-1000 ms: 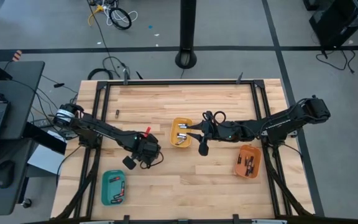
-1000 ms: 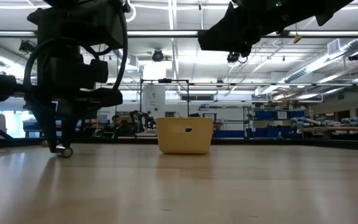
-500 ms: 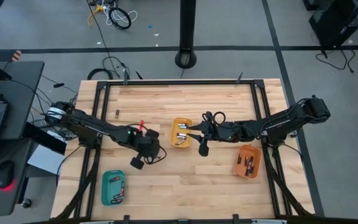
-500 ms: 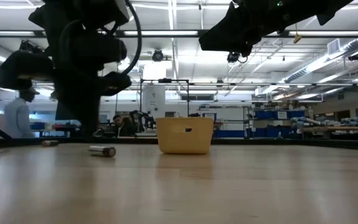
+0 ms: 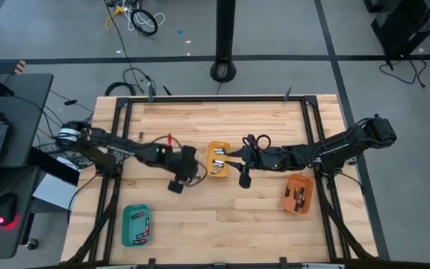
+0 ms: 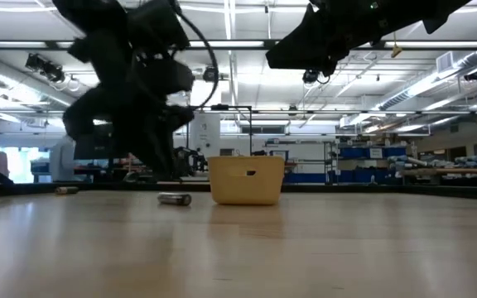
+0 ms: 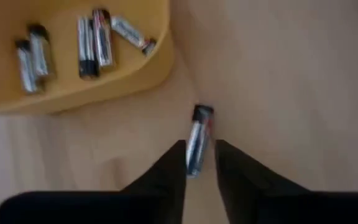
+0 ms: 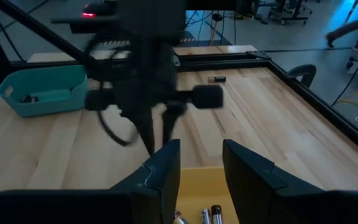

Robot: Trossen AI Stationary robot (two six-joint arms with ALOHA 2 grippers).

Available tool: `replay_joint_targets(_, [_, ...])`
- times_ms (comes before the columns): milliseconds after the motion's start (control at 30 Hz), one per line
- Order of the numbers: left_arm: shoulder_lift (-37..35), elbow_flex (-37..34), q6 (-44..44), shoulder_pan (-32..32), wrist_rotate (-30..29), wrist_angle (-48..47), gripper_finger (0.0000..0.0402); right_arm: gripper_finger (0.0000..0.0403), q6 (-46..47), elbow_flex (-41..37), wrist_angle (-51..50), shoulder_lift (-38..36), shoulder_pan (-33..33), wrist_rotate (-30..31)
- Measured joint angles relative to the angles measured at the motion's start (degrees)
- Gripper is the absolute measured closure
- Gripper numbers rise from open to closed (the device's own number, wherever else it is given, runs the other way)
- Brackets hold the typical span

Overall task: Sort batteries
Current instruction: Put the silver battery into the yellow bin

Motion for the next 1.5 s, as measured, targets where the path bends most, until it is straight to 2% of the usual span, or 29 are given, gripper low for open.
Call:
replay_joint_targets(167, [4.2,0.0,3.0,5.0,6.1,1.4,0.0251,0.0273,-0.1,0.0,-0.5,0.0,0.0,0.0])
replay_joint_targets(267, [7.0,0.0,4.3,5.7,6.2,3.9,0.0226,0.0272,0.0,0.0,-0.8,0.0,0.0,0.0])
replay_joint_targets(433, [9.0,0.2,4.8,6.0,4.8,6.1,0.0214,0.0272,0.0,0.0,-1.3,0.0,0.0,0.0])
replay_joint_targets(600, [8.9,1.8,4.5,5.8,4.0,4.0,0.0214,0.0274,0.2,0.0,-2.0,0.0,0.0,0.0])
replay_joint_targets(700, [9.0,3.0,-0.3,5.8,3.5,4.0,0.0214,0.0274,0.3,0.0,-2.1,0.0,0.0,0.0])
replay_joint_targets(900, [8.9,3.3,-18.3,5.8,5.5,6.2,0.0213,0.0273,0.4,0.0,-2.1,0.0,0.0,0.0])
replay_joint_targets(1067, [9.2,2.1,-30.9,5.7,2.1,7.8,0.0213,0.0273,0.5,0.0,-2.1,0.0,0.0,0.0])
replay_joint_targets(1233, [10.2,0.2,-36.0,5.7,-0.1,13.1,0.0213,0.0275,0.6,0.0,-2.0,0.0,0.0,0.0])
replay_joint_targets(1367, [10.5,-0.2,-36.5,5.5,-1.3,16.6,0.0213,0.0275,0.5,0.0,-2.0,0.0,0.0,0.0])
replay_joint_targets(1500, [10.5,-0.2,-36.2,5.1,-7.6,17.5,0.0213,0.0276,0.5,0.0,-2.0,0.0,0.0,0.0])
